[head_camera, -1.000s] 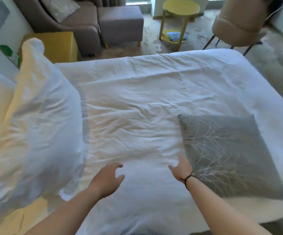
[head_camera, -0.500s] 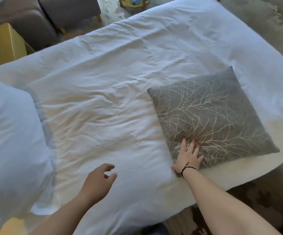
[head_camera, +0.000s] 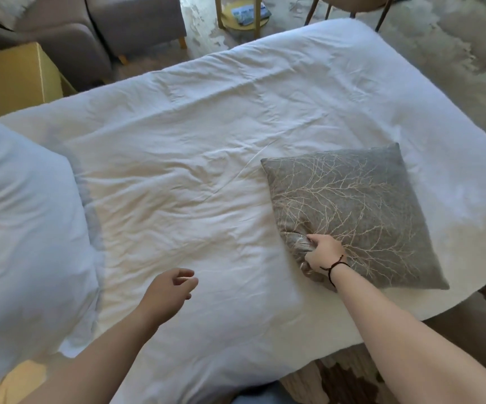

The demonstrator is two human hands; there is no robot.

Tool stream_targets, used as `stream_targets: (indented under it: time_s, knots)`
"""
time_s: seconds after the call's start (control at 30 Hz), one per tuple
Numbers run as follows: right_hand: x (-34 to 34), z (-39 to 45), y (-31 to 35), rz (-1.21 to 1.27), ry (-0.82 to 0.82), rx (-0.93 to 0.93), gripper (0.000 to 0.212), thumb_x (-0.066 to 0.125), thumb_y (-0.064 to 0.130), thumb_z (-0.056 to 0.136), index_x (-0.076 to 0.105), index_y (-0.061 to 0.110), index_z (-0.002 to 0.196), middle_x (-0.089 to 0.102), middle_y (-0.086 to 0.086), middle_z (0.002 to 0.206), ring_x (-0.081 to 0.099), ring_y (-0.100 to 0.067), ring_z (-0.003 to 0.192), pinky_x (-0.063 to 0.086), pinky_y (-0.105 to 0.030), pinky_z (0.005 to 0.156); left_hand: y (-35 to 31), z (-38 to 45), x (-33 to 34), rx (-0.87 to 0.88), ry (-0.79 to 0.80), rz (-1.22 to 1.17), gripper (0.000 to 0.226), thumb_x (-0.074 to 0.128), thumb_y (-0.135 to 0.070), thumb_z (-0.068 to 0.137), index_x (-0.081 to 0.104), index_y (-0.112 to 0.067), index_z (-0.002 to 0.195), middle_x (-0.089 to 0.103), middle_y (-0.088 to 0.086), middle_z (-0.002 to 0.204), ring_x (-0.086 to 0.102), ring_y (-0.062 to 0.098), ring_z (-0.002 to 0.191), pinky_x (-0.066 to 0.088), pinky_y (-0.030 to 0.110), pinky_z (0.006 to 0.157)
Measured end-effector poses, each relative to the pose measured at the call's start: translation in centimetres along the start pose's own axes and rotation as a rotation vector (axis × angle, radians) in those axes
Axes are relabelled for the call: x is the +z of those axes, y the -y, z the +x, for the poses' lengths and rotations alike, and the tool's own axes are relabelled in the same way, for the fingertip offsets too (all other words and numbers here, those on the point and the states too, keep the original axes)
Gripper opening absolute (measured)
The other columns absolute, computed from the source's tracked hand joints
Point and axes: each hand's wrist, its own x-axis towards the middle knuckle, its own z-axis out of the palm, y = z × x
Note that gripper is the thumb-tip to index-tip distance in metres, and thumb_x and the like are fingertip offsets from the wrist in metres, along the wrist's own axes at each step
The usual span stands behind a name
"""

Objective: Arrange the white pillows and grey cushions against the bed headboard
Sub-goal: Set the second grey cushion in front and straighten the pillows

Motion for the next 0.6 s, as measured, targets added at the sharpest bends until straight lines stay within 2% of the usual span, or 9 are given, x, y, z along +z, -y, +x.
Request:
stream_targets:
  time_s: [0.1, 0.17, 0.27, 0.33, 0.4, 0.5, 0.53, 0.57, 0.6]
  knots:
    - [-1.6, -2.9, 5.7, 0.365, 0.006, -0.031, 0.053, 0.069, 0.007, 0.070, 0.068, 0.020, 0.122, 0.068, 0.000, 0.122, 0.064, -0.018, 0.106, 0.052, -0.032, 0.095, -1.8, -1.2, -0.9, -0.007, 0.048, -0.158, 0.024, 0.067, -0.044, 0.089, 0.067, -0.030, 0.108, 0.070, -0.005, 0.111, 0.073, 0.012, 0.087, 0.059, 0.039, 0.084]
    - [-2.5, -6.3, 10.4, 0.656, 0.080, -0.083, 0.047, 0.070, 0.000, 0.070, 0.072, 0.019, 0.113, 0.070, -0.003, 0.115, 0.069, -0.016, 0.096, 0.057, -0.033, 0.088, -3.6, -2.2, -2.2, -0.007, 0.071, -0.266, 0.031, 0.068, -0.054, 0.085, 0.067, -0.034, 0.107, 0.069, -0.006, 0.114, 0.073, 0.014, 0.092, 0.060, 0.041, 0.083]
    - [-2.7, -13.0, 17.1, 1.062, 0.346, -0.200, 0.042, 0.064, -0.010, 0.072, 0.076, 0.017, 0.102, 0.075, -0.015, 0.095, 0.072, -0.030, 0.088, 0.059, -0.045, 0.083, -7.2, -4.5, -5.3, 0.073, 0.109, -0.326, 0.043, 0.065, -0.071, 0.077, 0.068, -0.040, 0.107, 0.071, -0.013, 0.112, 0.071, 0.015, 0.100, 0.058, 0.044, 0.083]
    - [-2.2, -17.6, 20.9, 1.204, 0.507, -0.311, 0.042, 0.065, -0.008, 0.074, 0.075, 0.018, 0.105, 0.074, -0.020, 0.094, 0.071, -0.037, 0.089, 0.058, -0.052, 0.083, -9.4, -6.3, -8.0, 0.234, 0.136, -0.320, 0.045, 0.065, -0.069, 0.077, 0.069, -0.040, 0.111, 0.074, -0.010, 0.110, 0.072, 0.017, 0.100, 0.058, 0.040, 0.081]
    - [-1.5, -21.3, 23.7, 1.253, 0.592, -0.422, 0.040, 0.071, -0.001, 0.076, 0.075, 0.024, 0.106, 0.075, -0.019, 0.095, 0.072, -0.034, 0.088, 0.059, -0.046, 0.081, -10.6, -8.1, -11.5, 0.381, 0.120, -0.295, 0.041, 0.070, -0.055, 0.083, 0.070, -0.028, 0.113, 0.075, 0.003, 0.109, 0.072, 0.023, 0.101, 0.058, 0.037, 0.082]
    - [-0.7, -24.0, 25.7, 1.156, 0.786, -0.522, 0.039, 0.080, 0.015, 0.077, 0.071, 0.030, 0.112, 0.076, -0.013, 0.097, 0.073, -0.025, 0.089, 0.060, -0.035, 0.077, -9.8, -10.7, -17.3, 0.324, 0.107, -0.268, 0.033, 0.076, -0.050, 0.078, 0.075, -0.024, 0.097, 0.076, 0.008, 0.098, 0.073, 0.023, 0.088, 0.057, 0.031, 0.072]
    - [-0.5, -24.0, 25.9, 1.033, 0.828, -0.556, 0.045, 0.081, 0.021, 0.077, 0.067, 0.027, 0.119, 0.076, -0.011, 0.097, 0.073, -0.021, 0.087, 0.059, -0.033, 0.077, -8.8, -11.2, -18.8, 0.287, 0.098, -0.238, 0.035, 0.077, -0.051, 0.076, 0.075, -0.025, 0.099, 0.076, 0.005, 0.099, 0.073, 0.020, 0.089, 0.056, 0.031, 0.074]
    - [-0.4, -23.4, 25.9, 0.850, 0.800, -0.614, 0.053, 0.083, 0.028, 0.075, 0.065, 0.023, 0.124, 0.076, -0.007, 0.096, 0.072, -0.016, 0.086, 0.059, -0.034, 0.079, -7.7, -11.8, -19.8, 0.249, 0.086, -0.178, 0.039, 0.078, -0.052, 0.075, 0.073, -0.027, 0.104, 0.076, -0.002, 0.103, 0.072, 0.014, 0.093, 0.055, 0.030, 0.079]
    - [-0.5, -22.6, 26.0, 0.628, 0.687, -0.702, 0.057, 0.084, 0.036, 0.072, 0.065, 0.022, 0.124, 0.076, -0.001, 0.094, 0.071, -0.010, 0.085, 0.059, -0.034, 0.082, -6.4, -12.3, -20.4, 0.217, 0.086, -0.111, 0.043, 0.079, -0.053, 0.073, 0.072, -0.032, 0.110, 0.074, -0.010, 0.107, 0.070, 0.007, 0.098, 0.053, 0.030, 0.084]
